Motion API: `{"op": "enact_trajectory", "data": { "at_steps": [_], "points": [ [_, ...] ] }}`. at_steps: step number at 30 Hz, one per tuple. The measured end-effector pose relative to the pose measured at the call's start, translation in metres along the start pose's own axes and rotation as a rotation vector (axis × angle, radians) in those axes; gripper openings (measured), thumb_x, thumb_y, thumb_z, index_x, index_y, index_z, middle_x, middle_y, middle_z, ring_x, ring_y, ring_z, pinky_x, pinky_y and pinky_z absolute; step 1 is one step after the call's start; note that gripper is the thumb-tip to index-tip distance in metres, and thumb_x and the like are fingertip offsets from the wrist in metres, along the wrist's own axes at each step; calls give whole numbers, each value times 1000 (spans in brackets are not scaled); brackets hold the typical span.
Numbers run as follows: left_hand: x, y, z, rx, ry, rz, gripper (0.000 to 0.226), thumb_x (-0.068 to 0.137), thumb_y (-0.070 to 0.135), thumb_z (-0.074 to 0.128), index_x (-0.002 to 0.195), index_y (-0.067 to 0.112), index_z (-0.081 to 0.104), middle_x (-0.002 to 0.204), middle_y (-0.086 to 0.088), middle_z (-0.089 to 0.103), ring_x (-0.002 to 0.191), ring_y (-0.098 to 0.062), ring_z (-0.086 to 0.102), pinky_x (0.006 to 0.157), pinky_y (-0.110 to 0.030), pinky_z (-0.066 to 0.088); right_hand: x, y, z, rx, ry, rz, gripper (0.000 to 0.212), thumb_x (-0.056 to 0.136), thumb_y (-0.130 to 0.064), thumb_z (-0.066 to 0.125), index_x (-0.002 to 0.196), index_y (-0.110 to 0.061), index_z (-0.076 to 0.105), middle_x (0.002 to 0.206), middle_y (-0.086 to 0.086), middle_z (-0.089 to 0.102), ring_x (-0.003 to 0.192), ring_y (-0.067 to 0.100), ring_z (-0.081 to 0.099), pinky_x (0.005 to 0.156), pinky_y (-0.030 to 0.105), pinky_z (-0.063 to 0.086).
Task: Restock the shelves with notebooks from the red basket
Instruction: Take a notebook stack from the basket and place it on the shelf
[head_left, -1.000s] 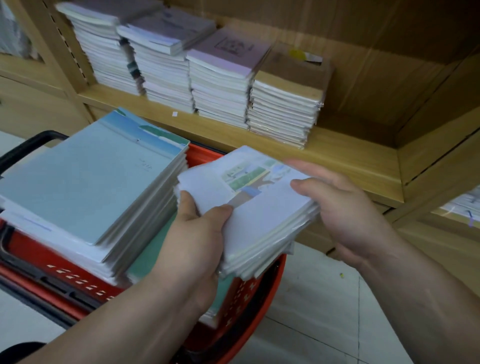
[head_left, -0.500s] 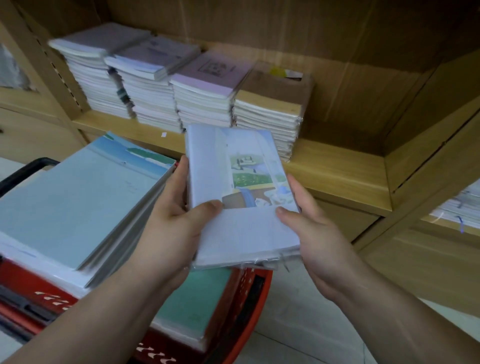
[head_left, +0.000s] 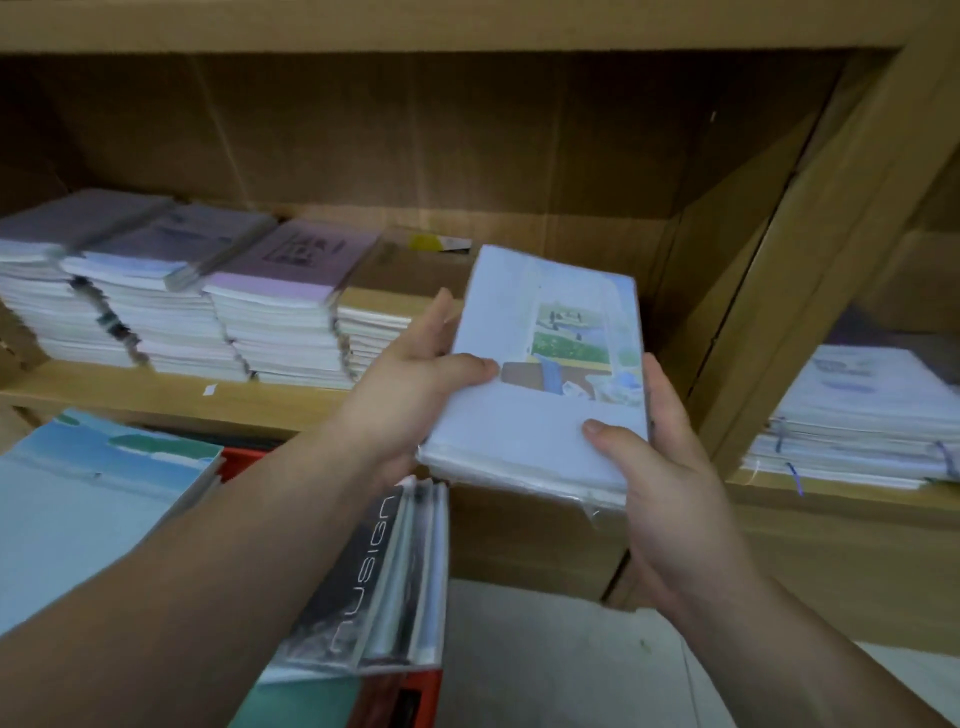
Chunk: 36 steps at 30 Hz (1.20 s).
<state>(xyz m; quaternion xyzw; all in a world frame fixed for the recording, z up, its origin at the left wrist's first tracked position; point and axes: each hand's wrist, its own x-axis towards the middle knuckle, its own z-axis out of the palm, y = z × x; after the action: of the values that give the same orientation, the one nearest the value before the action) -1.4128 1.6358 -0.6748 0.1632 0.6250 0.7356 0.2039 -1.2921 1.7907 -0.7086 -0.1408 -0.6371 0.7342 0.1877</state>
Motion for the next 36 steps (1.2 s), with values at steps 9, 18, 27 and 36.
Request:
{"op": "enact_trajectory", "data": {
  "at_steps": [9, 18, 27, 36],
  "points": [
    [70, -44, 29, 146, -25, -210, 29, 93, 6, 60, 118, 17, 68, 106, -11, 77, 101, -32, 73, 85, -42, 59, 50, 33, -35, -17, 125, 67, 57, 98, -8, 54, 134, -49, 41, 113, -20, 64, 97, 3, 65, 60, 7, 50],
    [81, -62, 26, 180, -21, -217, 37, 100, 15, 58, 136, 25, 53, 114, 3, 74, 91, -11, 75, 68, -23, 60, 91, 58, -32, -77, 141, 119, 49, 105, -28, 53, 152, -39, 41, 104, -23, 61, 92, 2, 66, 67, 16, 51],
    [52, -64, 9, 1486, -177, 21, 131, 70, 55, 85, 161, 26, -4, 168, -1, 11, 148, -22, 28, 118, -34, 31, 88, 49, -48, -476, 19, 10, 84, 91, -47, 71, 159, -44, 20, 115, -31, 54, 104, 0, 60, 80, 16, 51],
    [75, -72, 8, 2030, -181, 492, 114, 73, 73, 68, 159, 27, 9, 165, -4, 21, 143, -29, 27, 117, -45, 25, 94, 59, -48, -1066, -99, -46, 126, 63, -32, 96, 160, -42, 17, 142, 1, 50, 126, 21, 50, 106, 39, 47]
  ]
}}
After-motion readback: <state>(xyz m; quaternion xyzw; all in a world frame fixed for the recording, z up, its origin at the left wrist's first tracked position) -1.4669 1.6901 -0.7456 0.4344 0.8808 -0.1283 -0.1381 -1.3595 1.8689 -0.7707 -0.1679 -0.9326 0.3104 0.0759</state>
